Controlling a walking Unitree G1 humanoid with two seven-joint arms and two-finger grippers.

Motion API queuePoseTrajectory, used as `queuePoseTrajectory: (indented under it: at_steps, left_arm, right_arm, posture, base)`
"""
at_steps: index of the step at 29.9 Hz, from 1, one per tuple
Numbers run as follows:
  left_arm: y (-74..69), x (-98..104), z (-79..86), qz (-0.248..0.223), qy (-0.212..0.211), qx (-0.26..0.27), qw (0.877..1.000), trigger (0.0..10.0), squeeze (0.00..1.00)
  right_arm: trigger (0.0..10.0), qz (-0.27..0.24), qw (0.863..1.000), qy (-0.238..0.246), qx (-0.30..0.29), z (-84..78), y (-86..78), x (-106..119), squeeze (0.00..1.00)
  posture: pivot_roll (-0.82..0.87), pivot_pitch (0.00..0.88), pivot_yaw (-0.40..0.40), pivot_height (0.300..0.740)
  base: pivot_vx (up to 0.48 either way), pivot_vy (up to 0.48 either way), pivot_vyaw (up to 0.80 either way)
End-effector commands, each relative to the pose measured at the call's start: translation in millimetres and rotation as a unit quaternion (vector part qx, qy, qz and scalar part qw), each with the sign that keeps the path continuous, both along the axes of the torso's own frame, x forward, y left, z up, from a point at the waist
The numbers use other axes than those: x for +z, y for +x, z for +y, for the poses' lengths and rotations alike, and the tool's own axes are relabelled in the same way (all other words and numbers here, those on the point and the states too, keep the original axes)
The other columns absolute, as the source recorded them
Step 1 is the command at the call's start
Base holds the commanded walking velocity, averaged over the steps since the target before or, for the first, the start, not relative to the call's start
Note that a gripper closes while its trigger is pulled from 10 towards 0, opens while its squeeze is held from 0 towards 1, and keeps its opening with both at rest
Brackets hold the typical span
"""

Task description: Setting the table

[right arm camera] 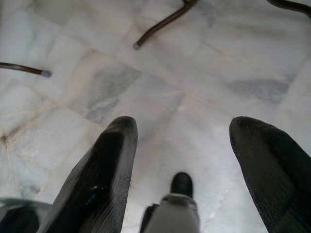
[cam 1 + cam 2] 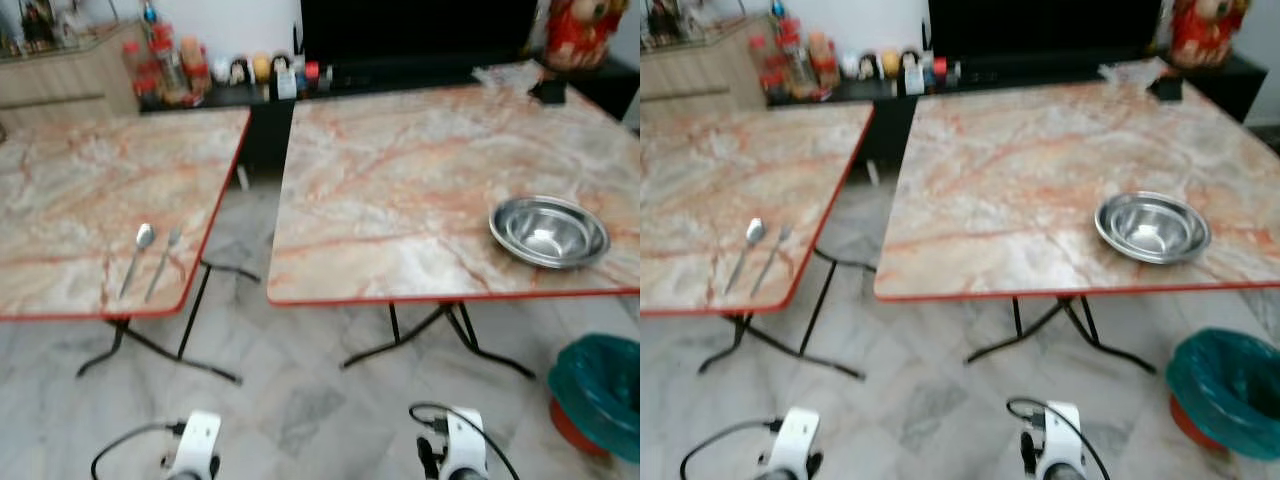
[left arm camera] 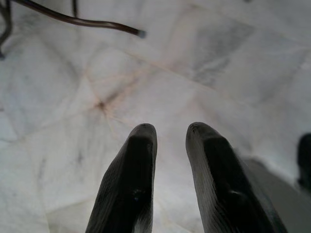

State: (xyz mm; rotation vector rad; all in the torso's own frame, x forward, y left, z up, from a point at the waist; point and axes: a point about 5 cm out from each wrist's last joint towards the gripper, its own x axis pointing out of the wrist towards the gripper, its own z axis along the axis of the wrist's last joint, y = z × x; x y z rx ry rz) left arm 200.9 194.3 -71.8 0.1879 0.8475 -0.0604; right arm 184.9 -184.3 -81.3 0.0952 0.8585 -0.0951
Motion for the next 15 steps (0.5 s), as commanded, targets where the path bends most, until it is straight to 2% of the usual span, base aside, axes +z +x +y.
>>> queuePoseTrajectory:
  at_steps: [1, 15]
  left_arm:
    - [-10.0, -3.3, 13.9, 0.017, 0.017, 0.009, 1.0, 10.0, 0.0]
    - [-11.7, -4.5, 13.5, 0.022, 0.019, 0.012, 1.0, 10.0, 0.0]
  right_arm:
    - [10.0, -0.009, 1.0, 0.014, 0.006, 11.8, 6.8, 2.2, 0.0]
    - [10.0, -0.007, 1.0, 0.019, 0.01, 14.1, 7.4, 2.2, 0.0]
  posture:
    - [-0.01, 0.0, 0.046, 0.727]
    - [-0.01, 0.0, 0.043, 0.727]
  base:
    - [0.0, 0.48, 0.0]
    - [0.0, 0.48, 0.0]
